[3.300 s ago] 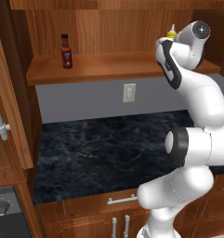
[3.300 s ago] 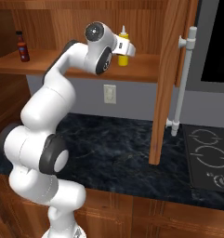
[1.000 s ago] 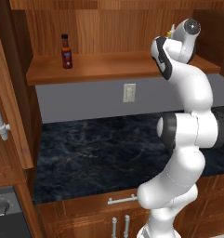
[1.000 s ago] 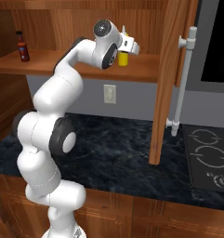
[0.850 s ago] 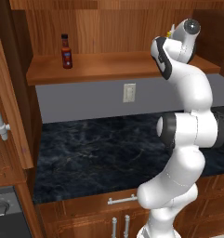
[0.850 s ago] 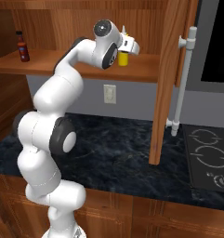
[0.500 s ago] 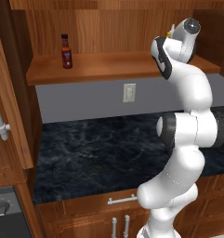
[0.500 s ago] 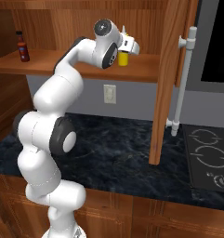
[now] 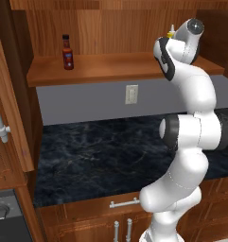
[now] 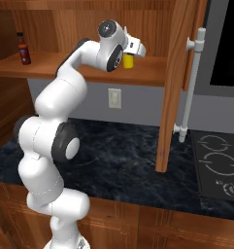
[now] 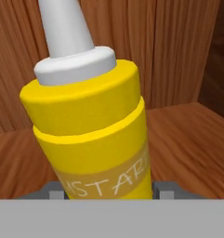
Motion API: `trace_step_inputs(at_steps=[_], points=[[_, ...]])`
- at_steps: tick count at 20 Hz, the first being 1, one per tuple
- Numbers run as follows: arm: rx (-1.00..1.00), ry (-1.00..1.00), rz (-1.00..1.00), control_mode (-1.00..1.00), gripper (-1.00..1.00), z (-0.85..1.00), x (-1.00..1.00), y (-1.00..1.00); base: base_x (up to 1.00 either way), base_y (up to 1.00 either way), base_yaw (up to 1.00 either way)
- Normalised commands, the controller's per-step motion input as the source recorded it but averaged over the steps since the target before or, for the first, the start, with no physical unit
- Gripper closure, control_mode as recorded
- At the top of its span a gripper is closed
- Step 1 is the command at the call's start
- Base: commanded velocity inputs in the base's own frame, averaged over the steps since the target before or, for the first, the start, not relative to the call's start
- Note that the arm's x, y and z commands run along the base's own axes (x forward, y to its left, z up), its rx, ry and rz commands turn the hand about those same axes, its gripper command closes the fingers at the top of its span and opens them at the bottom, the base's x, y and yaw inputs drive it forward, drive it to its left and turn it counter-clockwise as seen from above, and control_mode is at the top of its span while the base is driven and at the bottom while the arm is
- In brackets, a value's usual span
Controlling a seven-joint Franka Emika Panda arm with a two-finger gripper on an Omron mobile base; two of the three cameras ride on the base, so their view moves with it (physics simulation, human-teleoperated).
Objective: Take 2 condiments from the cabinet and move them on the counter near the stove.Make sure the condiments are lined up with each other, next to each other.
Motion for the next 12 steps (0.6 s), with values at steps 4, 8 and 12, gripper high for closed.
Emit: trace_step_inputs(at_steps=[4, 8, 12], points=[[0.0, 0.0, 0.0, -1.0, 1.0, 0.0, 0.0, 0.0, 0.0, 0.0, 0.0], [0.0, 0.0, 0.0, -1.0, 1.0, 0.0, -0.06, 0.0, 0.0, 0.0, 0.0], [0.0, 0.0, 0.01, -1.0, 1.0, 0.0, -0.41, 0.0, 0.0, 0.0, 0.0]])
